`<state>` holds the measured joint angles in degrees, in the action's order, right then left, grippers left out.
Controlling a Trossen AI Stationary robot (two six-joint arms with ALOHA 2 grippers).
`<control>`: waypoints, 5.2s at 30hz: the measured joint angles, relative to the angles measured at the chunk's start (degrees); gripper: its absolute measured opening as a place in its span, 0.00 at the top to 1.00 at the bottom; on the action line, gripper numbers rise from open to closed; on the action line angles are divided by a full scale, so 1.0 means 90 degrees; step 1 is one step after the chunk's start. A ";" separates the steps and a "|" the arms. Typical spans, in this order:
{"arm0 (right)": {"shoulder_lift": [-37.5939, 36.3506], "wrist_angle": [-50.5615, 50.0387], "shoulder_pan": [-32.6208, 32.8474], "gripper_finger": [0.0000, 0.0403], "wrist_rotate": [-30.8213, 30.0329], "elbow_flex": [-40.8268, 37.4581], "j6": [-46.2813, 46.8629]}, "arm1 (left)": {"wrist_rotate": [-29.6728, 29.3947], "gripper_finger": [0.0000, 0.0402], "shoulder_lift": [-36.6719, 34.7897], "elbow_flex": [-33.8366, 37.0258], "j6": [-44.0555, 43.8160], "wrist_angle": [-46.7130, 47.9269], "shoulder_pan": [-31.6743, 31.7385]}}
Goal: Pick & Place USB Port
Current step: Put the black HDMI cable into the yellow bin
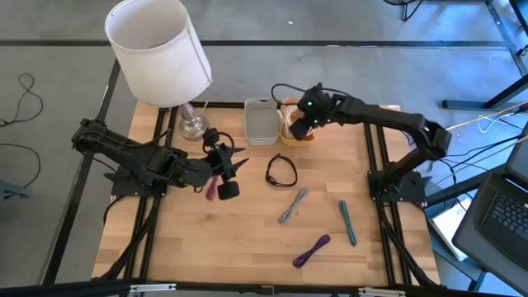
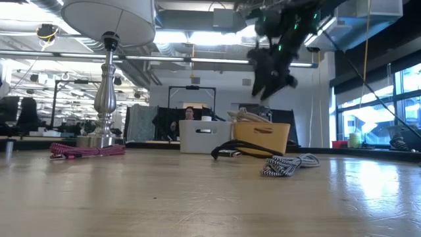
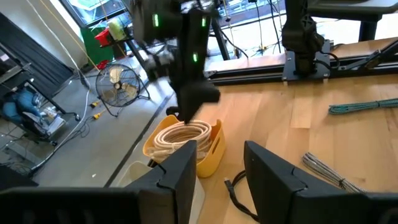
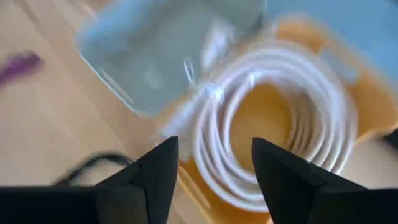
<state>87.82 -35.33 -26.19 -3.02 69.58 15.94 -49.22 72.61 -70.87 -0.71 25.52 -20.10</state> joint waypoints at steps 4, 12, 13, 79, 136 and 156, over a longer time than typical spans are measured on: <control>-0.0665 -0.0203 0.0303 0.52 -0.0045 0.0397 -0.0266 | -0.0002 0.68 0.0001 0.0000 0.0000 0.0000 0.0000; -0.1776 -0.0925 0.1183 0.59 0.1407 0.0850 -0.0214 | -0.0002 0.68 0.0001 0.0001 0.0001 0.0000 0.0000; -0.1882 -0.0995 0.1301 0.60 0.1701 0.0850 -0.0095 | -0.0002 0.68 0.0001 0.0002 0.0001 0.0000 0.0000; 0.1714 -0.0394 0.4259 0.69 -0.0734 0.0405 -0.0212 | -0.0044 0.68 0.0001 0.0002 0.0166 -0.0129 0.0000; -0.1134 -0.1849 0.2809 0.97 -0.2416 0.0692 0.1022 | -0.0016 0.68 0.0001 0.0002 0.0169 -0.0151 0.0117; 0.0167 -0.0695 0.0351 0.97 0.0604 0.0685 -0.0858 | -0.0053 0.68 0.0001 0.0002 0.0166 -0.0192 0.0126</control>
<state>89.32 -41.58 -23.02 2.42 75.75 8.21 -49.69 72.62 -70.85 0.78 23.79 -18.96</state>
